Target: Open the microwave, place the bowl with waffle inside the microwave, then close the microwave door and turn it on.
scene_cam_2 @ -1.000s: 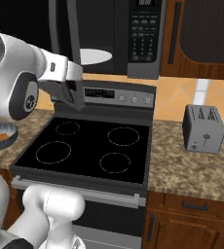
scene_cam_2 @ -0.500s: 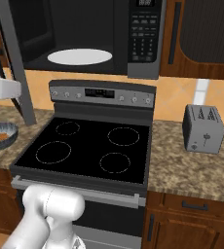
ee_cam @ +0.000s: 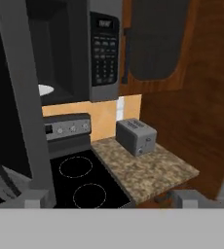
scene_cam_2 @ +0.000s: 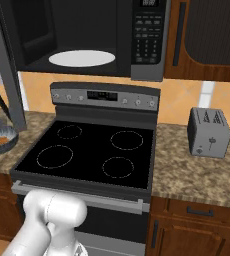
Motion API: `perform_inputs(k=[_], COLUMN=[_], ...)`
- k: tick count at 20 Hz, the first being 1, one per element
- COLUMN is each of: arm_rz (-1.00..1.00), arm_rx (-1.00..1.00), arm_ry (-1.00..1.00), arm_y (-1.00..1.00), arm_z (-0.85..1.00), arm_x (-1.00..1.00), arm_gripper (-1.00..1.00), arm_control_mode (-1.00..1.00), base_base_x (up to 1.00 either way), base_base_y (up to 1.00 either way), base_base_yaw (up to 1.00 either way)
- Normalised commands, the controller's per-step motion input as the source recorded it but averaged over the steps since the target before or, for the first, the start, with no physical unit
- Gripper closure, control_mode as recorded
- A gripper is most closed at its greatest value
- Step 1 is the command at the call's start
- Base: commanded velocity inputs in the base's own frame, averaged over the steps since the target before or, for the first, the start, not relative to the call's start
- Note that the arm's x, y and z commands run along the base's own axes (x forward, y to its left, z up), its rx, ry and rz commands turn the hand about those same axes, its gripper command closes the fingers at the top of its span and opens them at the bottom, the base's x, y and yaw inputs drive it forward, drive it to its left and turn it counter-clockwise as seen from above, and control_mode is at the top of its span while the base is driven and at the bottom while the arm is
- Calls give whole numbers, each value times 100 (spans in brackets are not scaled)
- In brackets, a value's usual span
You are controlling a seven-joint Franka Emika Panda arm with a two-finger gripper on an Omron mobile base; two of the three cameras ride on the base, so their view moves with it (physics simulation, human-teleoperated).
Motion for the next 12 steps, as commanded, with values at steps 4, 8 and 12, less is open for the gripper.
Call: perform_inputs(k=[4,8,12], arm_rz=[11,28,31], arm_rx=[17,35,52], arm_ry=[7,2,2], arm_y=[-100,-99,-73], arm_z=[15,0,-6], arm_x=[-2,16,45], arm_gripper=[-100,-100,-100], arm_control_mode=[-100,-100,-100], base_base_x=[0,0,0], base_base_y=[0,0,0], base_base_yaw=[0,0,0])
